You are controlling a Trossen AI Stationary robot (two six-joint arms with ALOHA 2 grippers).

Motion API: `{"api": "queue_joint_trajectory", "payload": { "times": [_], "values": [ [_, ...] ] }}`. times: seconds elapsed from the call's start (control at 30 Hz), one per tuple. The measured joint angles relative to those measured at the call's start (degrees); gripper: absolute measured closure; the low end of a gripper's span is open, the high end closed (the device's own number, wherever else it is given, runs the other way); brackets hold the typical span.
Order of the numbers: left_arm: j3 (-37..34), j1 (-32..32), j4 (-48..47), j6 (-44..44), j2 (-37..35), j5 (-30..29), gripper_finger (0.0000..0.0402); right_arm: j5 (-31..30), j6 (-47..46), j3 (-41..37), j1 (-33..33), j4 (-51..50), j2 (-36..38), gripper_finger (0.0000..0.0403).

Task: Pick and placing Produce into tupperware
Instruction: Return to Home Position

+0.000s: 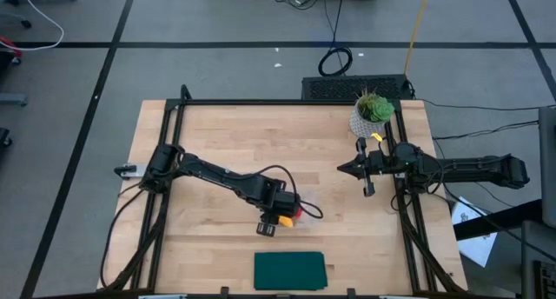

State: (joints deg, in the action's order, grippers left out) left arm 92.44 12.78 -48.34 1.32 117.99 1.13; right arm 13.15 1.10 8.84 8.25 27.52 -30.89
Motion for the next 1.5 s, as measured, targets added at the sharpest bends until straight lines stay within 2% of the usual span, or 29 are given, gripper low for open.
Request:
{"api": "queue_joint_trajectory", "payload": {
  "times": [0.77, 1.13, 1.5],
  "values": [
    [0.0, 0.0, -0.3, 1.2, 0.0, -0.2, 0.0254, 0.0, 0.0, 0.0, 0.0, 0.0, 0.0, 0.0403],
    [0.0, 0.0, -0.1, 1.3, 0.0, -0.2, 0.0339, 0.0, 0.0, 0.0, 0.0, 0.0, 0.0, 0.0403],
    [0.0, 0.0, -0.5, 3.5, 0.0, -0.2, 0.0398, 0.0, 0.0, 0.0, 0.0, 0.1, 0.0, 0.0403]
  ]
}}
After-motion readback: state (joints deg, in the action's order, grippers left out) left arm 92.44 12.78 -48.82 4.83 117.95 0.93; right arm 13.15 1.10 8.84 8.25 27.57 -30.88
